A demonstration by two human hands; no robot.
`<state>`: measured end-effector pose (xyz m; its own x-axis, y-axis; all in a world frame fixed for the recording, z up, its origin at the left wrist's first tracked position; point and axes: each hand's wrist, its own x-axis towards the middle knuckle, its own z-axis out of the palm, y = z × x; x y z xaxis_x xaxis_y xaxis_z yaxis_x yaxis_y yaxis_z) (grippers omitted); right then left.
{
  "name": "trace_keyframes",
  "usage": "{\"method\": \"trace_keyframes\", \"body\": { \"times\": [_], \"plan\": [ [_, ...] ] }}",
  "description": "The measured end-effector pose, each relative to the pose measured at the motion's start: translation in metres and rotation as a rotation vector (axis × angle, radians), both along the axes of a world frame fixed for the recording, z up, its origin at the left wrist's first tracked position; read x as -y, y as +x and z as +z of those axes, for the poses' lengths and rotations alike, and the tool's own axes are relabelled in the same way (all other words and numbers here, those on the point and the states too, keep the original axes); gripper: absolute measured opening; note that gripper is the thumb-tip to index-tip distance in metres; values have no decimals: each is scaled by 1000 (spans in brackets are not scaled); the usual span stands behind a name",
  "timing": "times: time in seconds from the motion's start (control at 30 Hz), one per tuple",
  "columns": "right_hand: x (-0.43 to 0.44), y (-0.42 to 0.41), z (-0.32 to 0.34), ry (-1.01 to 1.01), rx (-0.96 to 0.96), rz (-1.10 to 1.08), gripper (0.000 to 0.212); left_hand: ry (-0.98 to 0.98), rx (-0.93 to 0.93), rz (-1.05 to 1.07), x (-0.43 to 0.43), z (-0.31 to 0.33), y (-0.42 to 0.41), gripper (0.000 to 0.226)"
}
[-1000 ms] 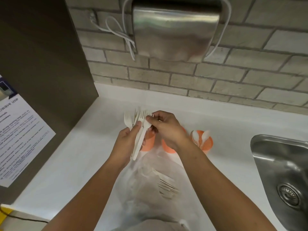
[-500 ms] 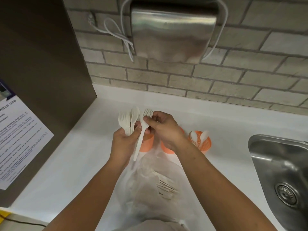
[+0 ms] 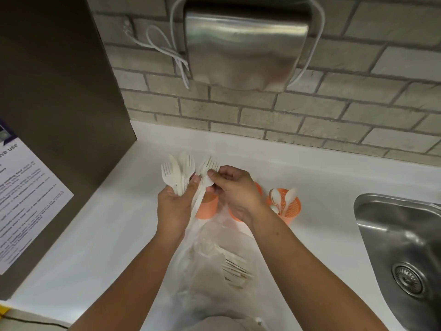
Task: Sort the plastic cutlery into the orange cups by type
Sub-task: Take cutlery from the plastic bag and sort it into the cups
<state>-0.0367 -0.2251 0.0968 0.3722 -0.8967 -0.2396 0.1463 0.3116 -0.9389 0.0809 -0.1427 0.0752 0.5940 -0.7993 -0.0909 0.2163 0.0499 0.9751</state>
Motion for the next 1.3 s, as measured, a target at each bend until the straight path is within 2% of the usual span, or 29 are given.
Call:
{"method": "trace_keyframes", "body": {
  "times": [0.07,0.2,0.3,0.5,0.6,0.77,0.9,1.0,1.07,1.17,1.3],
  "plan": [
    [1,-2,-1,-16,-12,-10,23,-4,-8,-16,0,0,-1,19],
    [4,-6,-2,-41,-15,-8,27,1,-3,-54,3,1,1,18],
    [5,-6,-1,-44,1,24,9,50,33,-71,5,0,3,15],
    [11,-5,6,-53,-35,74,21,71,33,-123,2,6,6,19],
    [14,-4,13,-78,-49,50,19,61,-6,-126,1,8,11,20],
    [21,-7,26,-108,-78,21,19,90,-36,-82,5,6,18,18],
    [20,0,24,-140,-37,41,22,127,-50,-17,13,3,20,30],
    [20,4,21,-115,13,77,15,105,-78,5,17,3,17,25],
    [21,4,22,-66,25,120,25,97,-63,9,19,2,16,22],
    [22,4,20,-61,-11,150,30,117,-27,27,20,-2,16,24],
    [21,7,15,-129,-89,71,27,132,-28,96,22,-1,13,35]
  ]
}}
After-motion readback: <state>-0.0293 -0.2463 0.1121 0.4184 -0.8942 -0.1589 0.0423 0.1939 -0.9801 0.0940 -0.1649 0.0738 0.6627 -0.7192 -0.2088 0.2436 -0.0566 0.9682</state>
